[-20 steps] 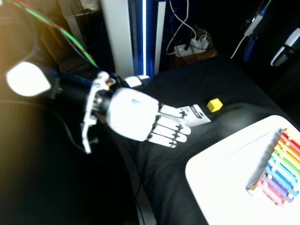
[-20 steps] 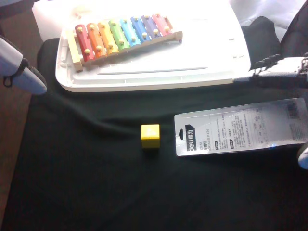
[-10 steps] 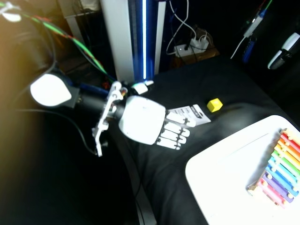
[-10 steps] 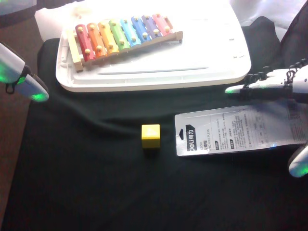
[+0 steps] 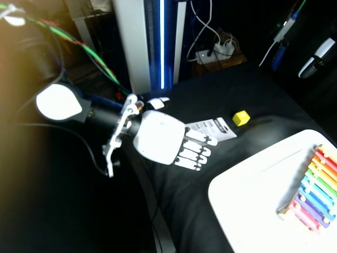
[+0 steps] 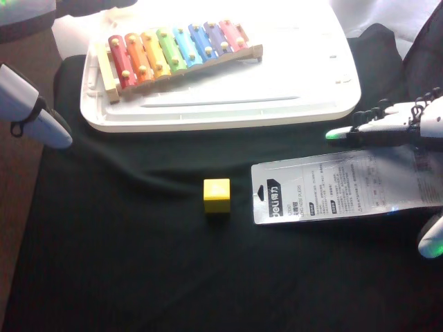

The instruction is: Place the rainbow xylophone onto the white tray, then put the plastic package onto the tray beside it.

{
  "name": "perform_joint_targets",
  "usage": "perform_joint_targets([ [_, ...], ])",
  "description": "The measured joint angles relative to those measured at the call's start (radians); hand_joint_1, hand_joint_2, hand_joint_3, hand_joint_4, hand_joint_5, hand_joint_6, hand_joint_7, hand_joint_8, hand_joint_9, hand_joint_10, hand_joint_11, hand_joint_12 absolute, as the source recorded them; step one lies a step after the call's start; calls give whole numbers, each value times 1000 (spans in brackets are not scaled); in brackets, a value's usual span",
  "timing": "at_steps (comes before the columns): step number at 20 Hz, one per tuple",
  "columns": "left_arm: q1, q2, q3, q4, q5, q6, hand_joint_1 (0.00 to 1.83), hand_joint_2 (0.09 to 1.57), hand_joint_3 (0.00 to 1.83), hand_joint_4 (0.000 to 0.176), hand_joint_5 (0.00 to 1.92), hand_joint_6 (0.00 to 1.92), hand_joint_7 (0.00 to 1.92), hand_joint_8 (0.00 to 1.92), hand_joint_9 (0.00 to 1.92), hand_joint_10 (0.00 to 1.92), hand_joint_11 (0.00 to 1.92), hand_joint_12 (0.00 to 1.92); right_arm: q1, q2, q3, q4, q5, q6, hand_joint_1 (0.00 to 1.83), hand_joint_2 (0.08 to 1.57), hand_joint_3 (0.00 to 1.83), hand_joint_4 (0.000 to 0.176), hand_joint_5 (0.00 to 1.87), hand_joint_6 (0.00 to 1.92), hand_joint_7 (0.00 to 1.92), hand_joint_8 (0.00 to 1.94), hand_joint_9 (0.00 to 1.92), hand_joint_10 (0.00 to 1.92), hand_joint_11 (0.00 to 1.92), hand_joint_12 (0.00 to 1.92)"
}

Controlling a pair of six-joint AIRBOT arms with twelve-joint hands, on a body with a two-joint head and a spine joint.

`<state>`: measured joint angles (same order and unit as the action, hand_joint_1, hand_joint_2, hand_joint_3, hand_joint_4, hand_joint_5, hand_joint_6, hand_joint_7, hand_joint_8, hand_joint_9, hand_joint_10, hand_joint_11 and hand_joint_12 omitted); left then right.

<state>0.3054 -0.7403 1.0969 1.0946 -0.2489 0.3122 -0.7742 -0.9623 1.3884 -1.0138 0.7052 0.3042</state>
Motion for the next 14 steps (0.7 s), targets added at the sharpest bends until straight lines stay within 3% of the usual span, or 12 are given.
perform_joint_targets([
  [1,3,0,0,0,0,0,907,636,0,119,0,0,0,0,0,0,23,29,0,0,0,-1,-2,0,627,613,0,36,0,0,170,3,200,5,16,565],
  [5,11,-4,2,-7,-3,0,905,650,4,83,0,0,0,0,0,0,10,25,0,-3,11,0,-16,1,804,618,2,52,9,3,175,2,216,7,77,607],
  [7,13,-4,2,-11,-3,0,914,655,4,83,0,0,0,0,2,1,1,4,0,-6,13,0,-17,2,883,654,8,57,18,0,190,1,251,4,173,785],
  [9,18,-4,2,-13,-5,0,904,649,0,95,0,0,0,0,0,0,0,0,0,-8,14,0,-19,2,956,707,9,38,60,6,271,13,353,24,262,893],
  [14,25,-6,5,-19,-8,2,890,634,0,97,0,0,0,0,8,3,27,12,0,-16,20,3,-14,3,1026,789,10,15,104,7,398,14,496,29,326,908],
])
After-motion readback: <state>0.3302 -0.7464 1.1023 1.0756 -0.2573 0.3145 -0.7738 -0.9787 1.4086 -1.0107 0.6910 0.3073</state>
